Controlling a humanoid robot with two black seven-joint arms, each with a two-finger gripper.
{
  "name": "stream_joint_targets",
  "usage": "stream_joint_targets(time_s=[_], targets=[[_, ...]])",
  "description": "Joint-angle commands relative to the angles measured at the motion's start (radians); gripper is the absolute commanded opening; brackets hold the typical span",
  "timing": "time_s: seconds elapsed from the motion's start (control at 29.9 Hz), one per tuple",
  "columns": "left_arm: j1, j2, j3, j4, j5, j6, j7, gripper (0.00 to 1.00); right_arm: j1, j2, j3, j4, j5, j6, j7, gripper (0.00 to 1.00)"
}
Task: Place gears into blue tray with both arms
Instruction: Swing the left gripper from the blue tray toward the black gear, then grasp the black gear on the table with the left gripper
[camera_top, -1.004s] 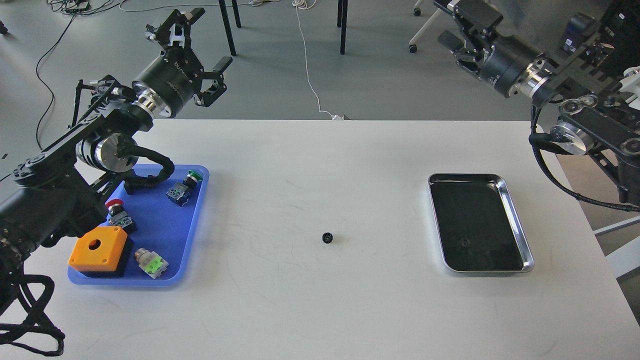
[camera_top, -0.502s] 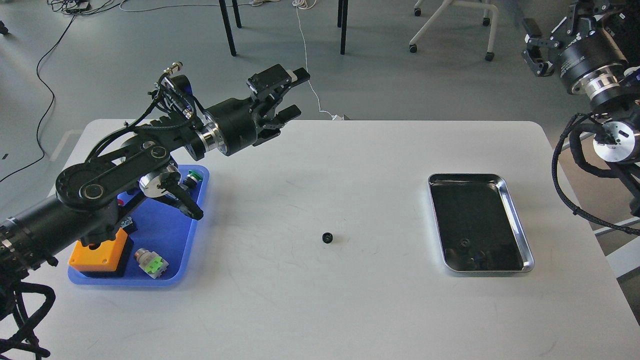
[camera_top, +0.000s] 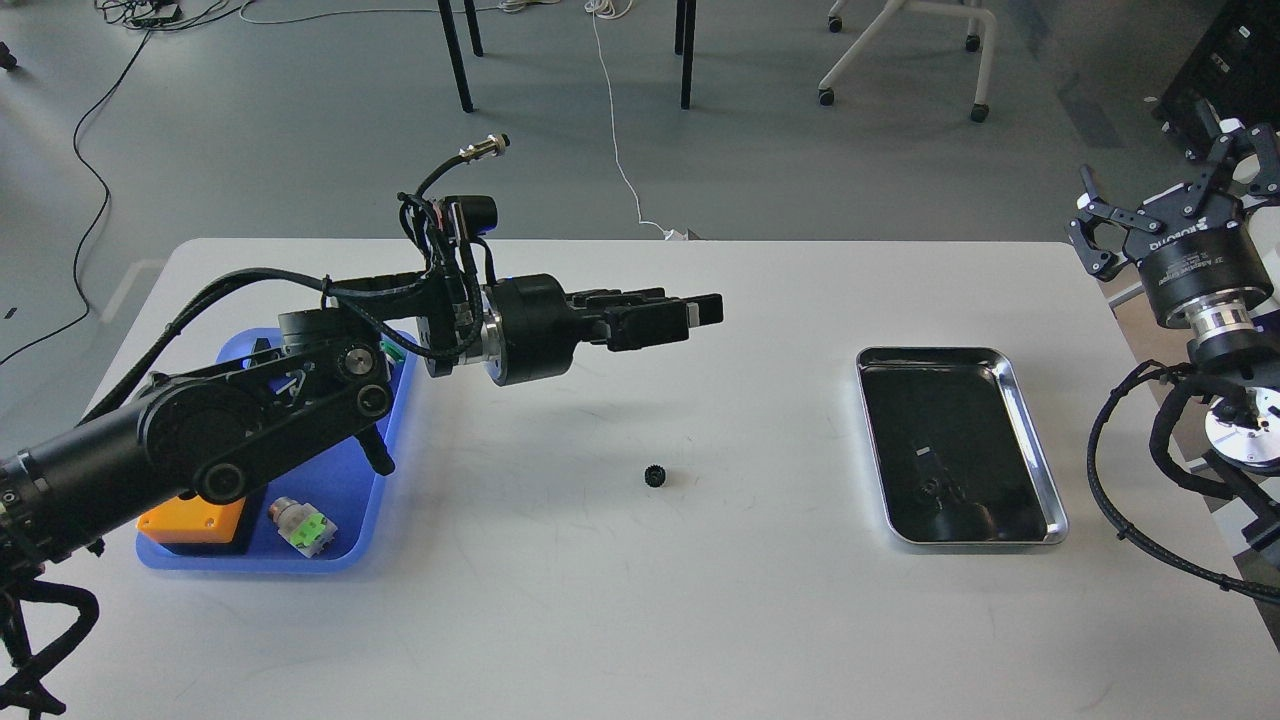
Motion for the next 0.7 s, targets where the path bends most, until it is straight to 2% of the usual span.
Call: stream_joint_targets(time_s=[0.0,0.2,0.33,0.47,0.67], targets=[[0.003,-0.001,0.063,-0.002,0.226,0.014,-0.007,0.91,-0.052,0.005,0.041,0.007,0.002,0.0,0.0,0.99],[0.001,-0.009,0.198,0.015,0.528,0.106,-0.056,0.87,-0.067,0.006,0.053,0.011,0.003,0.0,0.0,0.99],[0.001,-0.071,0.264,0.106,0.608,0.146,-0.056,0.84,-0.067,0.005,0.055,0.016,0.003,0.0,0.0,0.99],[0.003,-0.119,0.265,0.152,0.618,0.169,-0.05,0.81,-0.069,0.005,0.066,0.014,0.003,0.0,0.0,0.99],[0.006,-0.164,0.273,0.215,0.657,0.17,-0.049,0.7,-0.069,0.013,0.064,0.013,0.002,0.0,0.0,0.99]])
